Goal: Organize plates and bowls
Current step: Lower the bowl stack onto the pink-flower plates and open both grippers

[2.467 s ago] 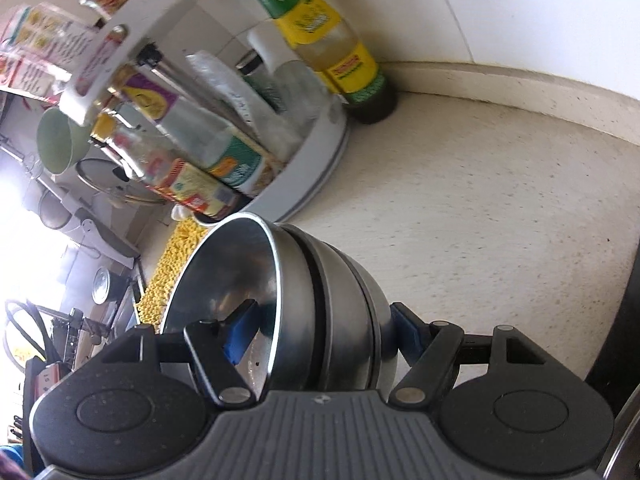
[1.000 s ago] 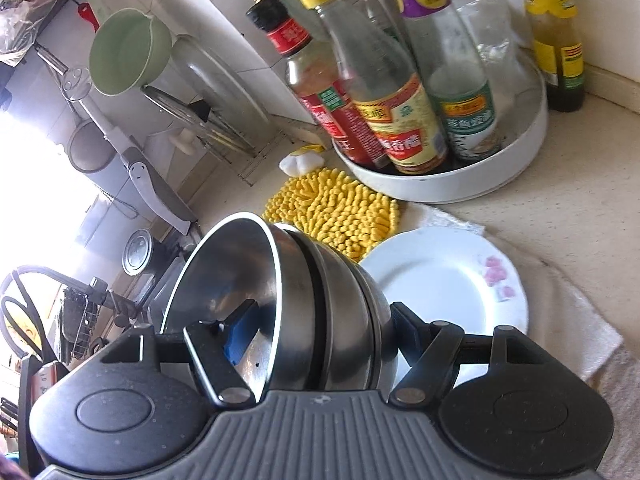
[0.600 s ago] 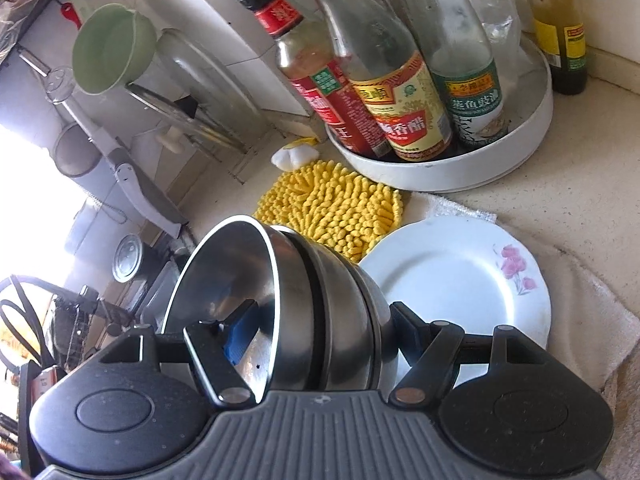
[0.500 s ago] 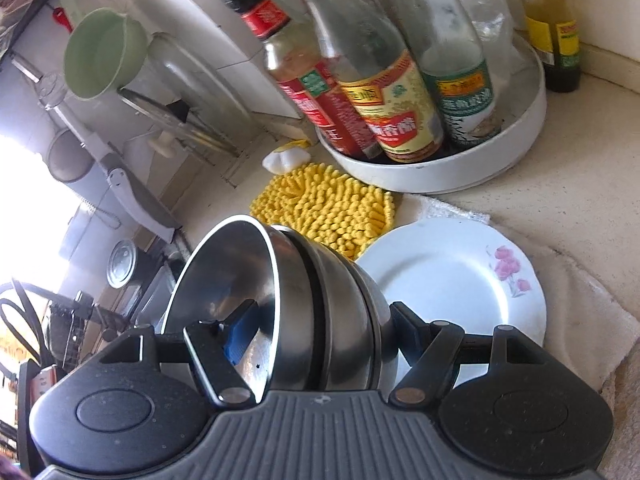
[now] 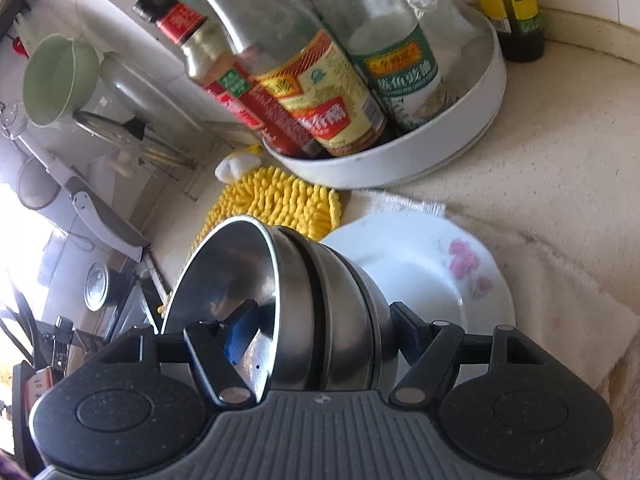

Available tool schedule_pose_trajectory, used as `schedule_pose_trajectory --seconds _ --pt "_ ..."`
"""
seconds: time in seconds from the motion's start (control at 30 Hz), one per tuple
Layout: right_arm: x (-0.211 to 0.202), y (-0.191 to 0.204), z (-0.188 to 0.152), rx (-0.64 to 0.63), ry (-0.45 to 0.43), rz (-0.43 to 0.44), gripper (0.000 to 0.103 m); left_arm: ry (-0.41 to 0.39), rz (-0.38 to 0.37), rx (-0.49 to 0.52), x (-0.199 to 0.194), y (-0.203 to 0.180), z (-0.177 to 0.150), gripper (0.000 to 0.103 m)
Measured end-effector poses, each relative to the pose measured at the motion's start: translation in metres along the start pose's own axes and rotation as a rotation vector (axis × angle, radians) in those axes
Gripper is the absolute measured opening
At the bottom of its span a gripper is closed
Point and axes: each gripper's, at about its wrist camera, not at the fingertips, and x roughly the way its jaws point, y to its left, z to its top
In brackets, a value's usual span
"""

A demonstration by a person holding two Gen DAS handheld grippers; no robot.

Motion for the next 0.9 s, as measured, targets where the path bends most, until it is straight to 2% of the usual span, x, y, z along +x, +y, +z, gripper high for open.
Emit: schedule_pose_trajectory --seconds 0.13,0.37,0.7,0.9 --pt "0.006 -0.011 0.001 0.028 -0.018 0.030 0.090 0.013 0.026 0.034 0.008 0.000 0.004 0.103" --pt "0.014 -0.023 -0.003 0.041 0.000 0.034 0.090 0.046 0.015 0.064 0.017 -0.002 0.000 0.103" --pt "-0.007 -0.024 -0.001 -0.025 -0.048 -0.046 0.090 0.061 0.018 0.116 0.006 -0.001 -0.001 0.103" --pt "-0.007 -0.018 -0.006 -0.067 -0.034 -0.103 0.090 0.054 -0.004 0.121 -0.010 0.001 -0.005 0.103"
